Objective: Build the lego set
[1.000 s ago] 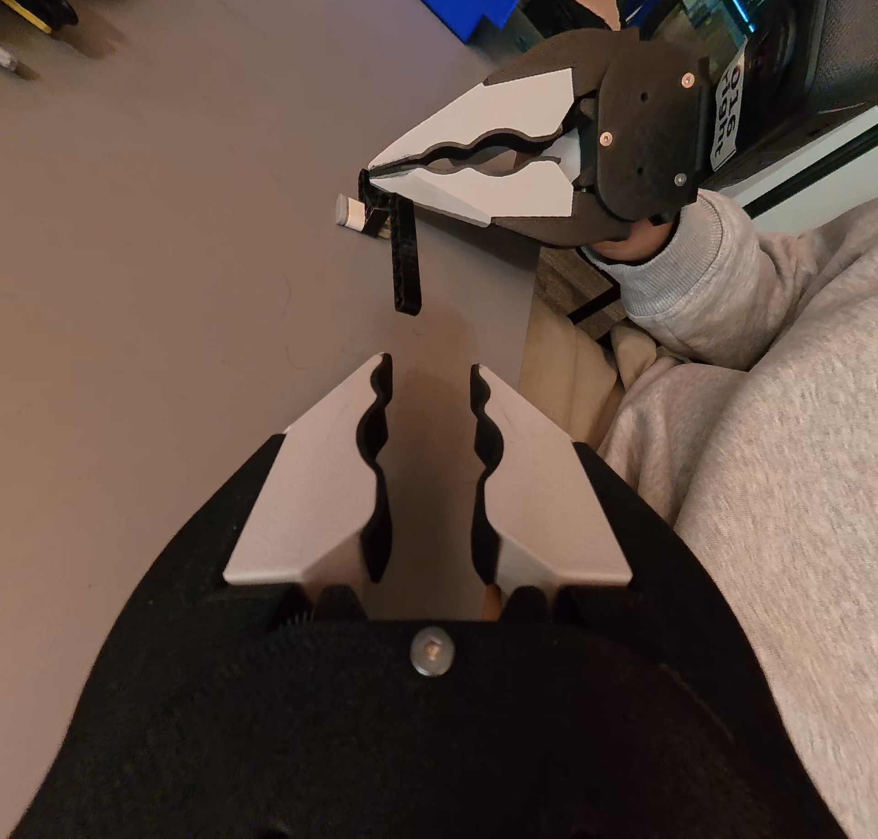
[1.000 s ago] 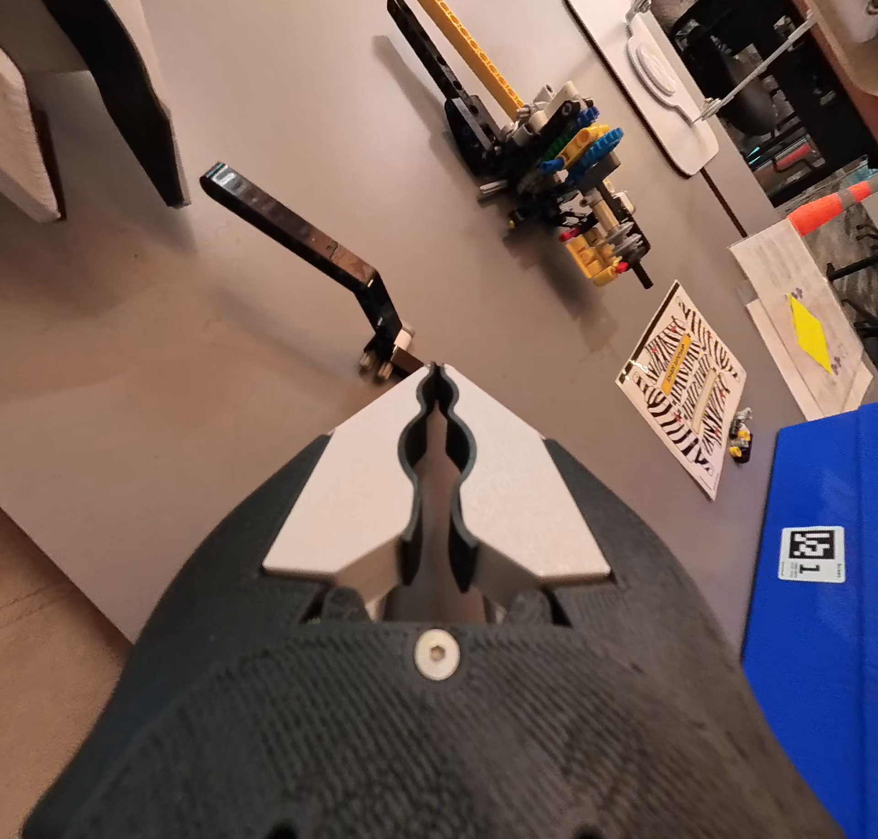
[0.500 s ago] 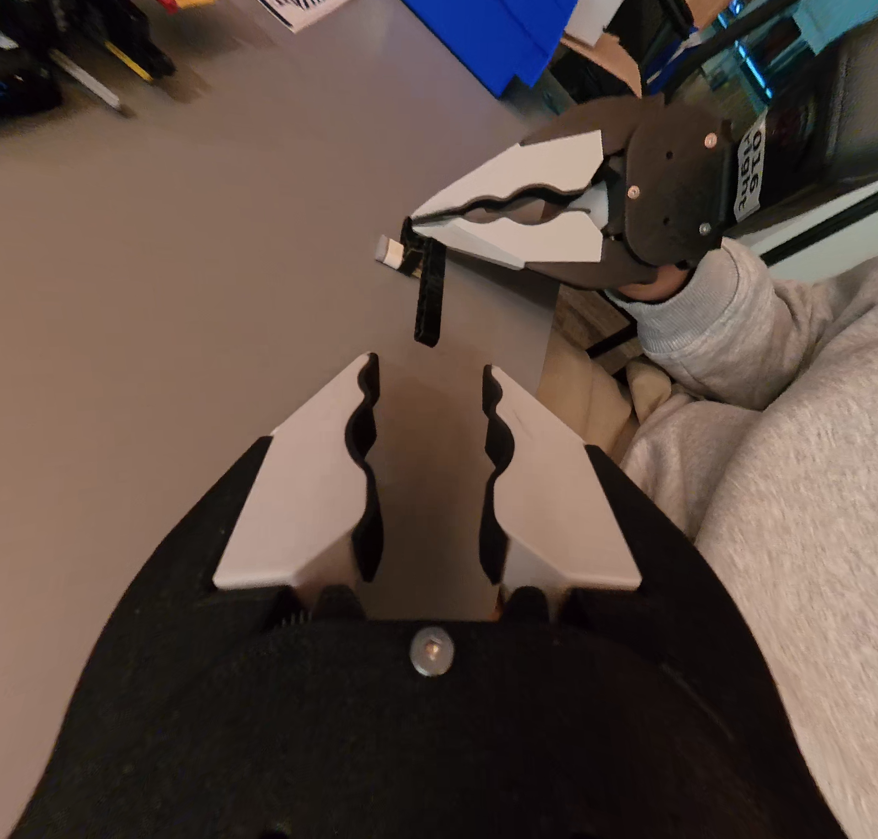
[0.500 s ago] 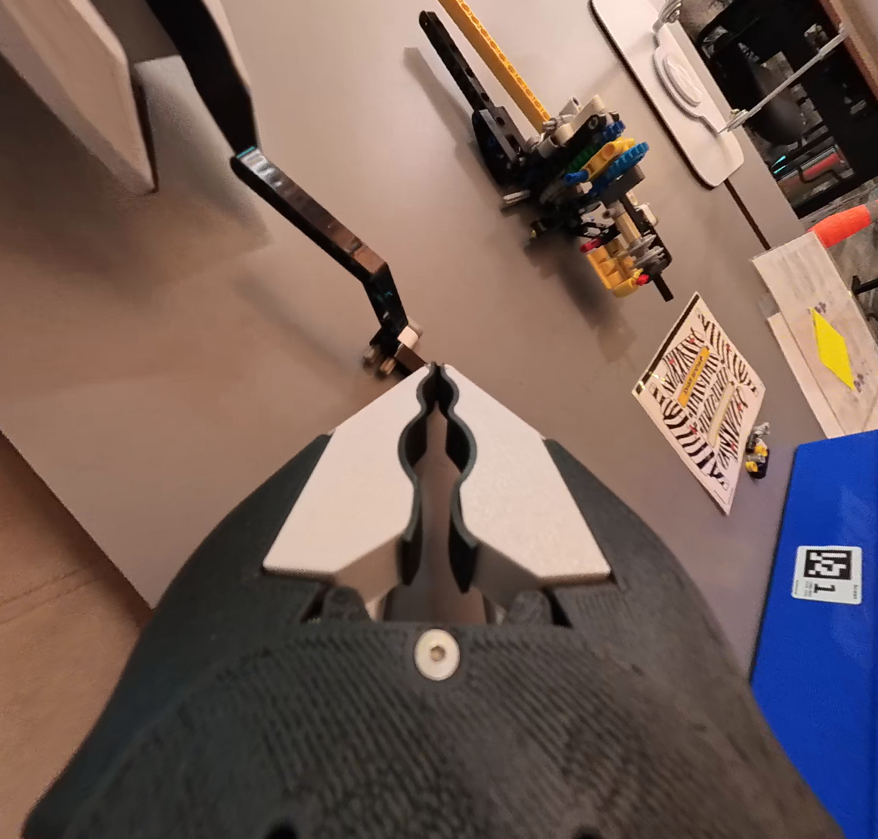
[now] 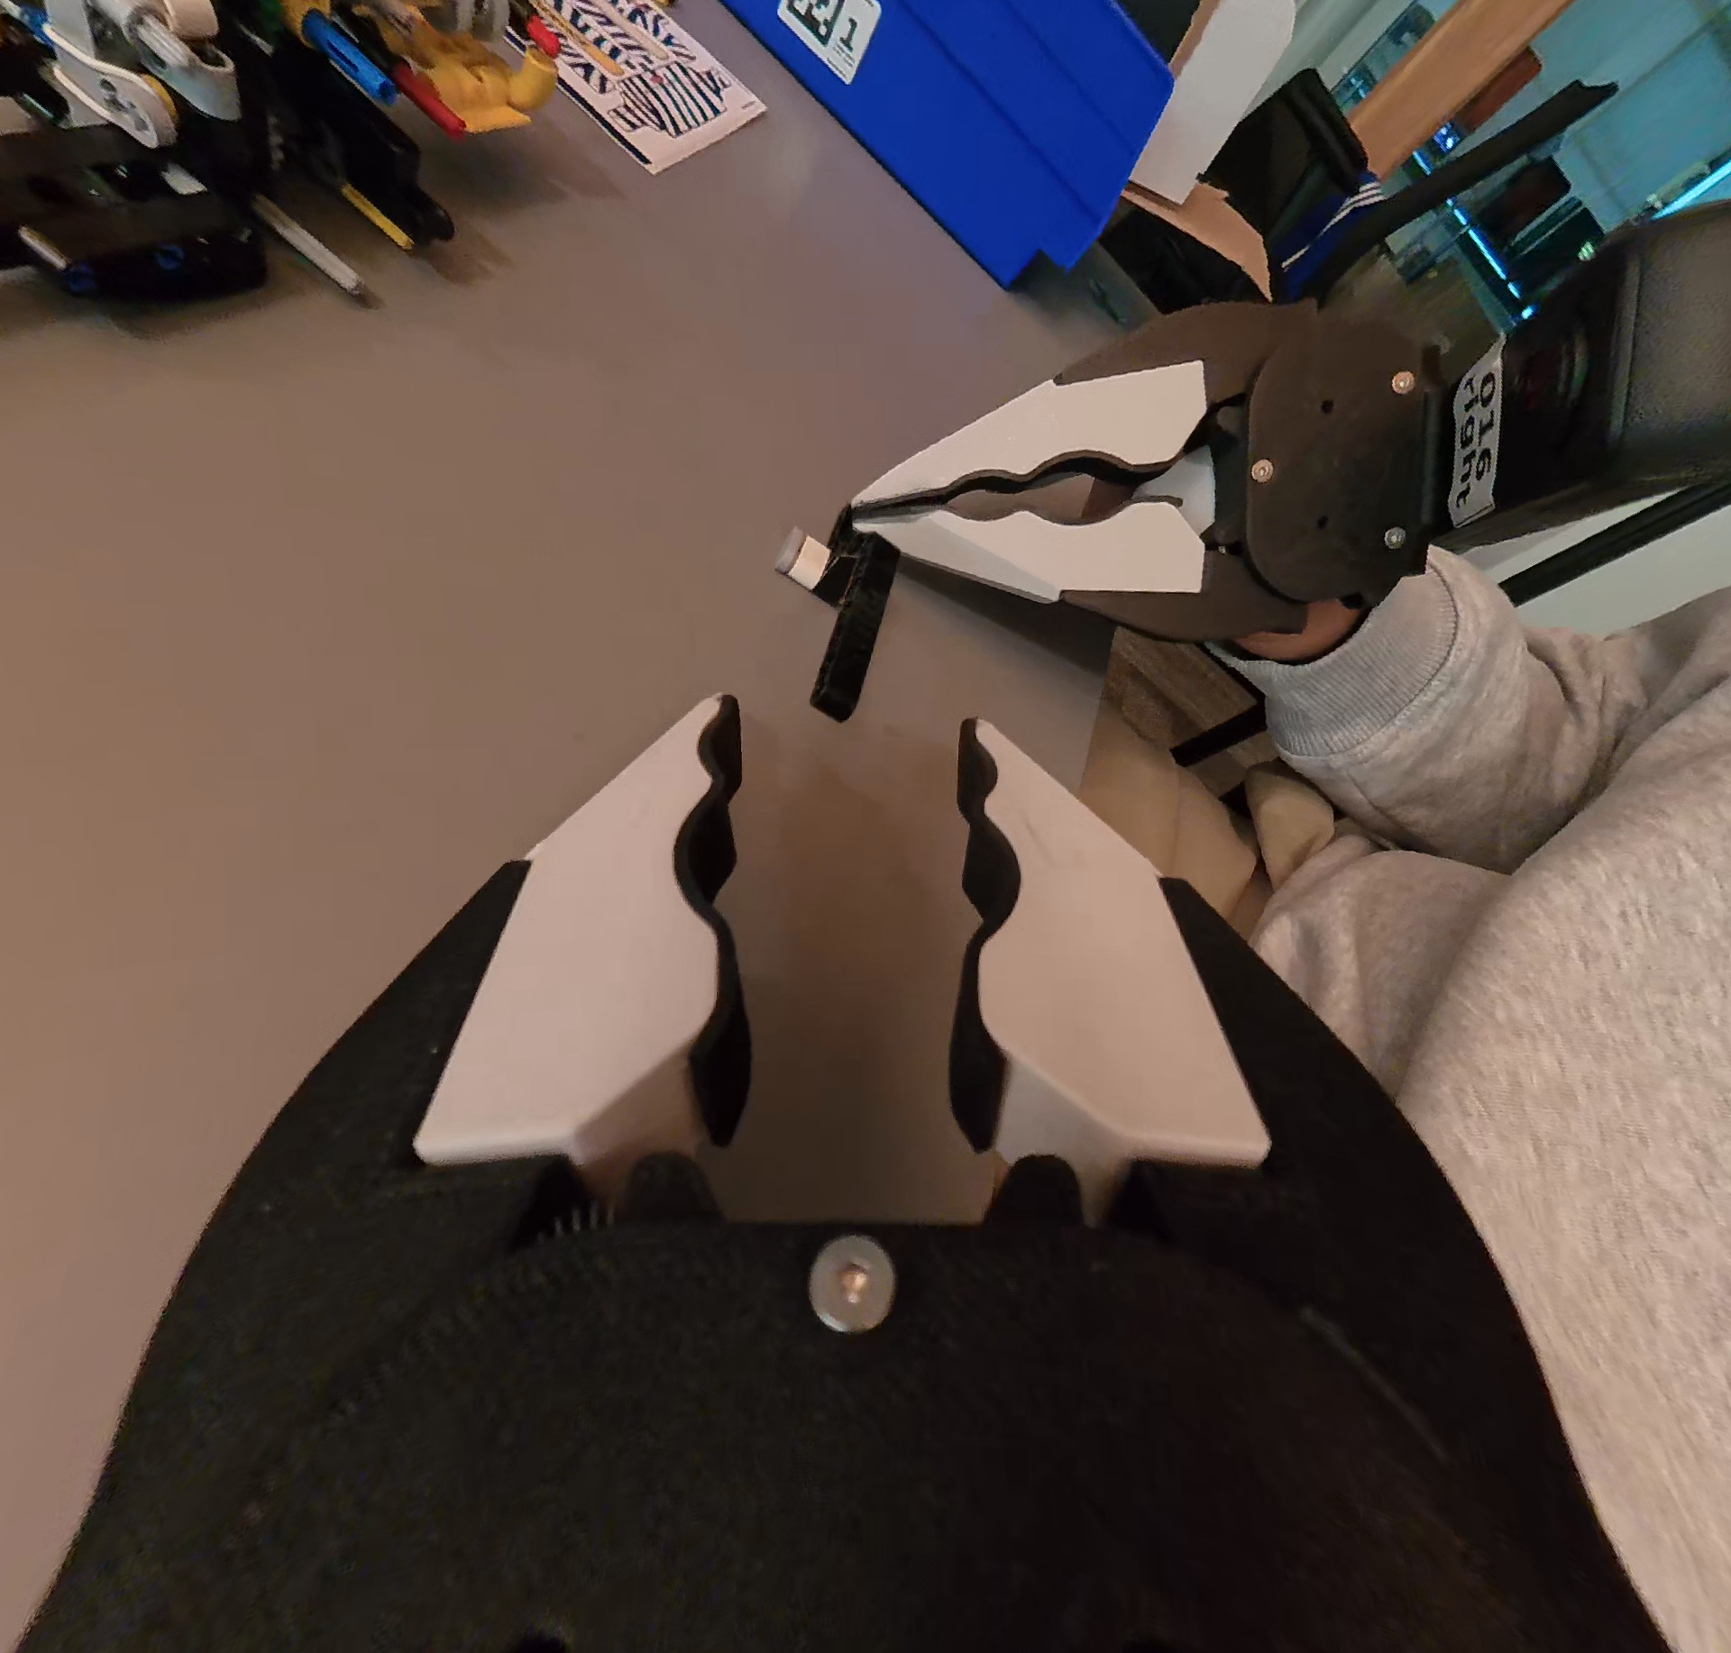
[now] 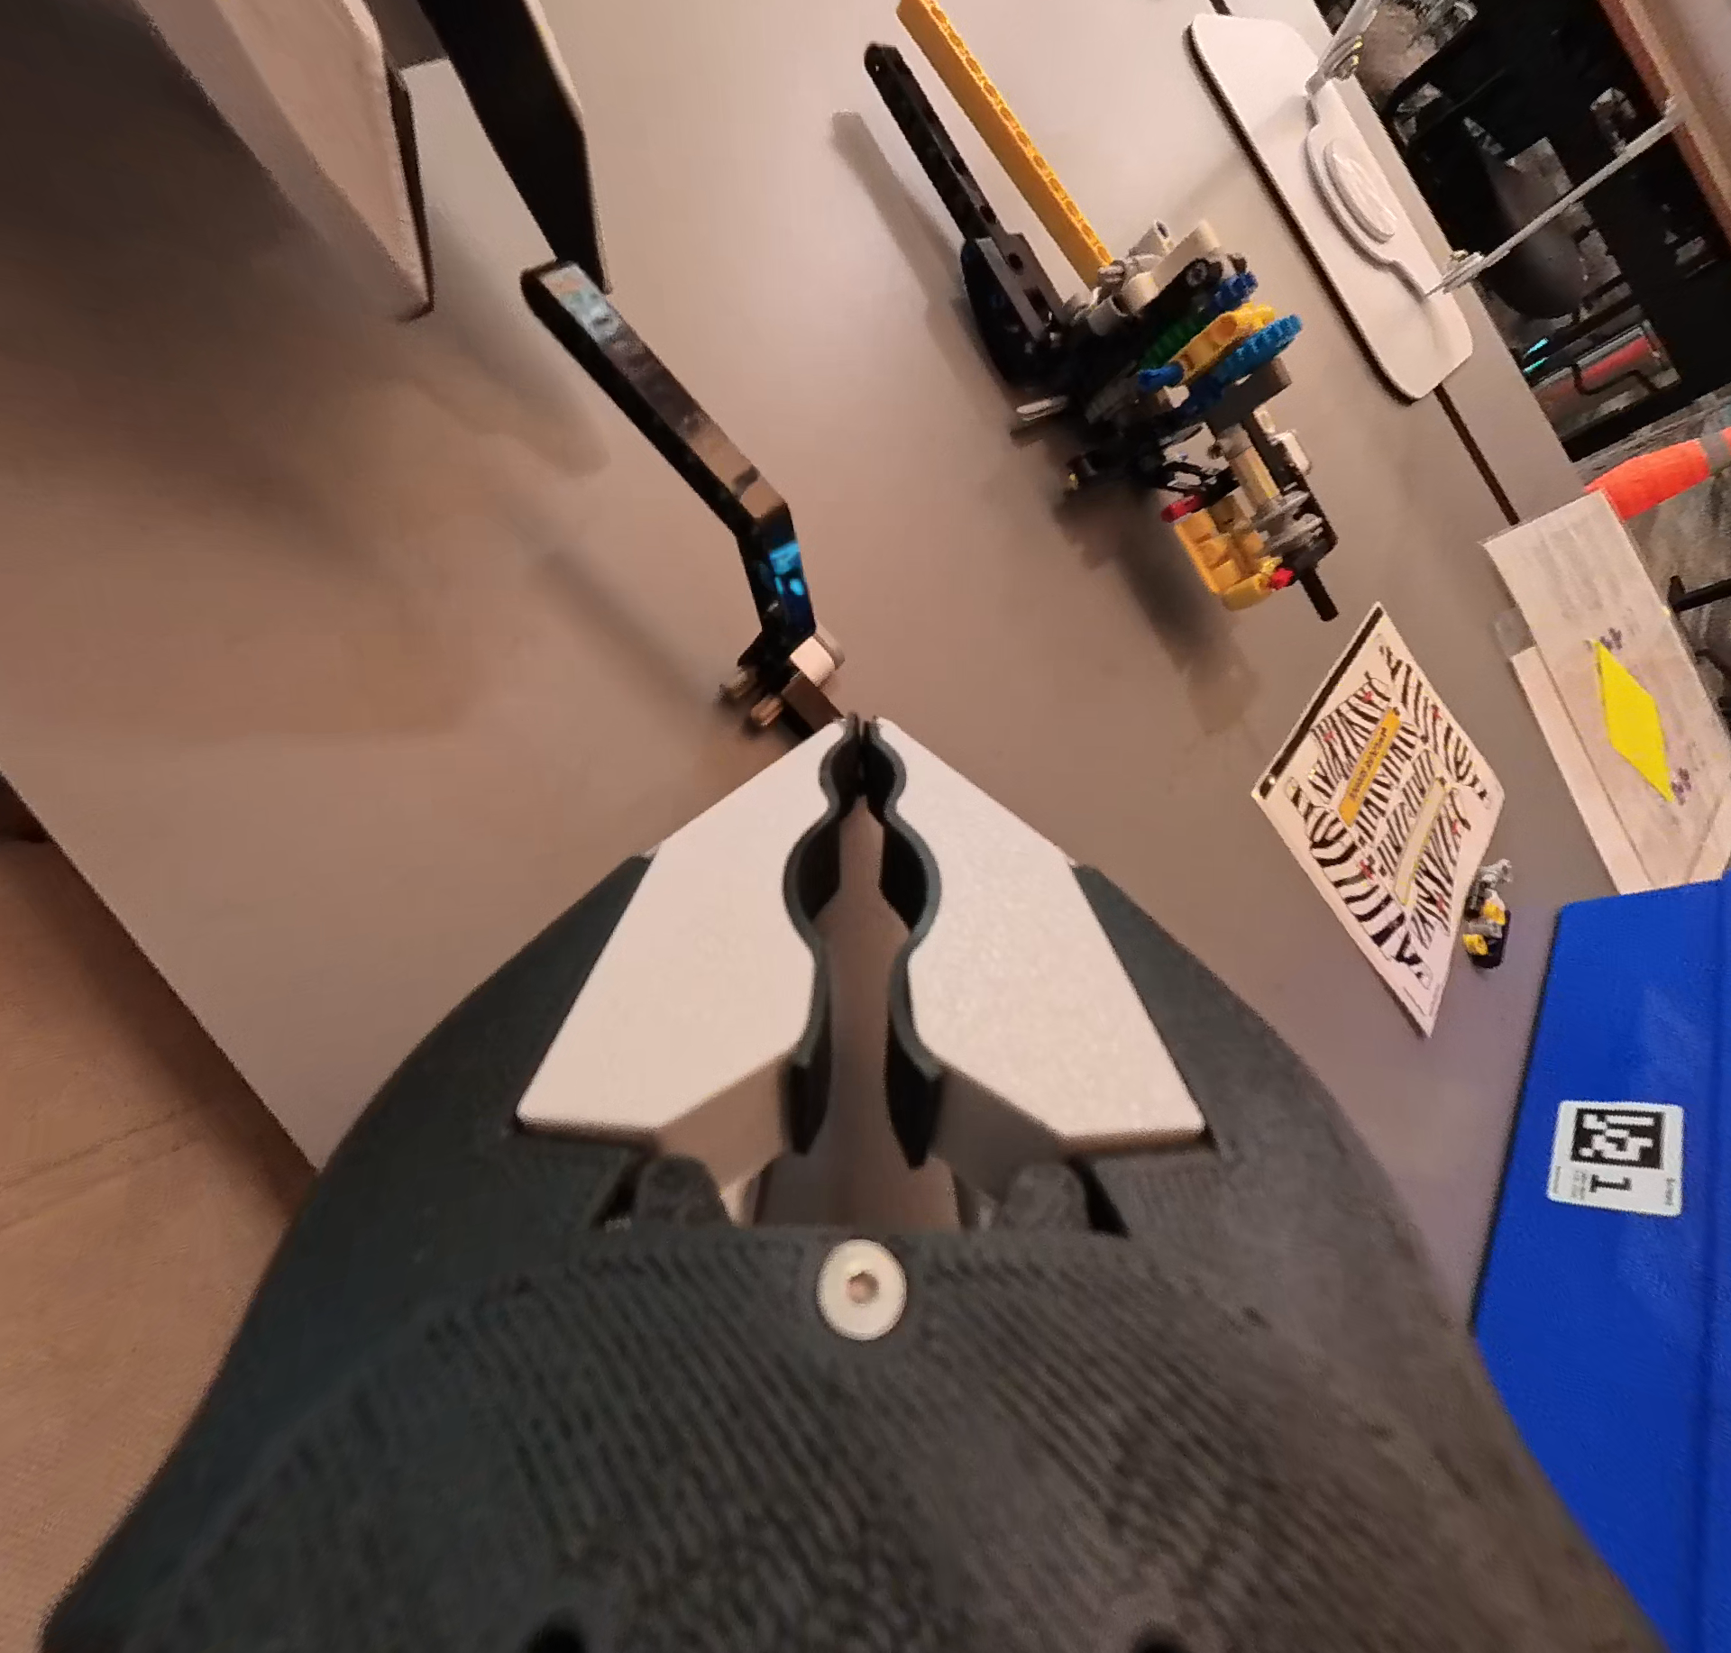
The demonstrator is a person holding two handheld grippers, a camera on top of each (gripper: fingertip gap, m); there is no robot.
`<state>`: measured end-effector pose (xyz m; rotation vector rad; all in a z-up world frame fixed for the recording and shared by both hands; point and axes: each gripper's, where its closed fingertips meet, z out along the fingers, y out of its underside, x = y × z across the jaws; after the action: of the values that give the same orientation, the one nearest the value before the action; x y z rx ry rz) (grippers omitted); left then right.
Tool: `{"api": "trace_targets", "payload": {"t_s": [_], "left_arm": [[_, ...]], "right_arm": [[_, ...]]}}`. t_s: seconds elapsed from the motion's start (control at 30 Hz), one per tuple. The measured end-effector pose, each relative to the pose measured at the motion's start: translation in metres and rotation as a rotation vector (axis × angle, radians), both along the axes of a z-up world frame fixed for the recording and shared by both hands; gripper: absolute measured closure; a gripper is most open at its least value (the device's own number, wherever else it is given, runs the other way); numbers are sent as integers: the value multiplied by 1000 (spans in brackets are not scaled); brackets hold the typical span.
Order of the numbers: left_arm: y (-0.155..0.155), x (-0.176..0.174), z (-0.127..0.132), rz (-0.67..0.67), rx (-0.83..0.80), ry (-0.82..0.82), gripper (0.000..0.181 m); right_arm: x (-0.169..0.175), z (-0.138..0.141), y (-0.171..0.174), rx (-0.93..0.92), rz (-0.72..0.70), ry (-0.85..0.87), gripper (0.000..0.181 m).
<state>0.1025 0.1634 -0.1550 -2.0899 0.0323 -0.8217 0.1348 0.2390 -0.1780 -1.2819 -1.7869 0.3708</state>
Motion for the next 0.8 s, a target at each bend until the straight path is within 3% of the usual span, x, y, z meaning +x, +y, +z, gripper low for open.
{"api": "trace_targets", "payload": {"t_s": [0.03,0.37,0.8], "left_arm": [[0,-1,1,5,3,-3,136],[4,-11,11,69,69,-28,128],[4,-13,13,78,77,-39,127]], "right_arm": [[0,0,-1,1,4,1,181],[-6,11,-12,-25,50,57,174],[-15,35,-66,-40,284,191,173]]}}
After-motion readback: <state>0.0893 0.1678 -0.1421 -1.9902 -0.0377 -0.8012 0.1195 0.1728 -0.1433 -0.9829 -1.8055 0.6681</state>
